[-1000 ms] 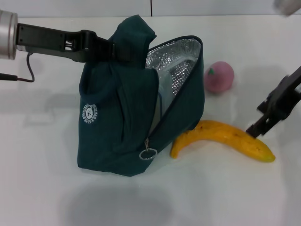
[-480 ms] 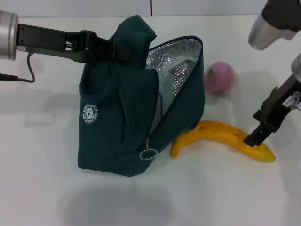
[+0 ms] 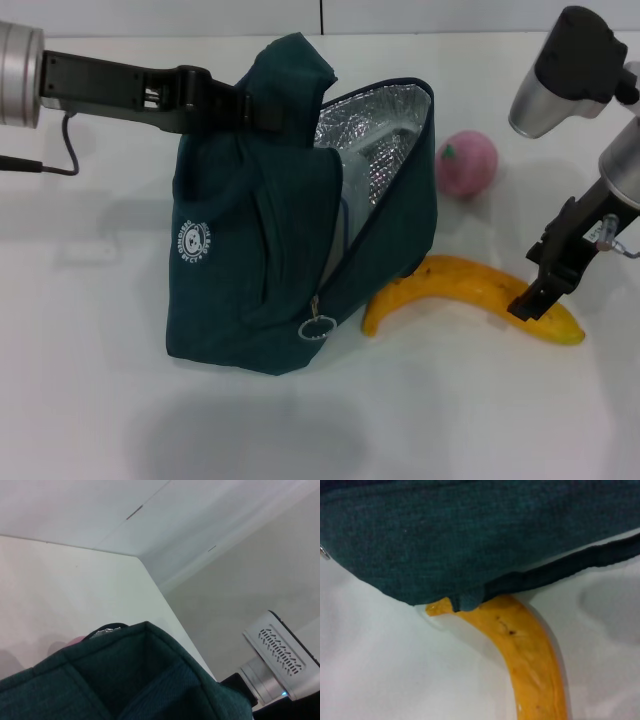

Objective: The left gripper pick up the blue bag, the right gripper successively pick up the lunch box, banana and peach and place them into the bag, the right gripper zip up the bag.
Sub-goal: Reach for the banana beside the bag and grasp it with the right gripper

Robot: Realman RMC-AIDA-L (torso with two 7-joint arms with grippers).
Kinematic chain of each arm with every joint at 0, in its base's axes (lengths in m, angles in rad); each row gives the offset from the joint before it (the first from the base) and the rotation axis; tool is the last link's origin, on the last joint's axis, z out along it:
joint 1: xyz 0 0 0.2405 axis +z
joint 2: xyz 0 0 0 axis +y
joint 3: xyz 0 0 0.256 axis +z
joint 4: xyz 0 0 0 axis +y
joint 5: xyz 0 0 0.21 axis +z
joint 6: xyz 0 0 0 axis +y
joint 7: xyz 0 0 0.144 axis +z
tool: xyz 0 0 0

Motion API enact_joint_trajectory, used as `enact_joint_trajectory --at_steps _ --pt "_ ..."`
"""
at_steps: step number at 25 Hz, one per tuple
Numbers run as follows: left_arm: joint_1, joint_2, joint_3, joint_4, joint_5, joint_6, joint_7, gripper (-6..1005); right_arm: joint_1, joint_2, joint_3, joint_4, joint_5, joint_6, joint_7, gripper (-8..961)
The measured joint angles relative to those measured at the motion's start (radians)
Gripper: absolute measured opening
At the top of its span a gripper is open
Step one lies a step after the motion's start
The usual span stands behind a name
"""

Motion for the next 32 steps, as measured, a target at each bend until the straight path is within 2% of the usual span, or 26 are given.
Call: enact_joint_trajectory --at_steps 10,22,25,30,32 --pt "0.0 0.0 0.002 0.0 0.0 0.0 0.0 40 -0.002 0.004 -0.064 0.019 0.017 0.04 -0.028 803" --pt "-0.002 0.0 0.002 0.0 0.0 0.0 0.0 40 -0.003 0.006 -0.082 0.055 0.024 0.074 -0.05 794" --pt "-0.003 0.0 0.003 0.0 0.0 0.0 0.0 40 -0.003 0.005 -0.082 0.063 0.024 0.081 -0.049 747" --pt "-0.003 0.001 0.0 0.0 0.0 0.0 0.0 40 -0.006 0.003 -0.078 0.059 0.025 0.086 -0.049 576" --pt "-0.003 0.002 0.001 0.0 0.0 0.0 0.0 40 -0.006 0.001 -0.08 0.063 0.025 0.084 -0.049 540"
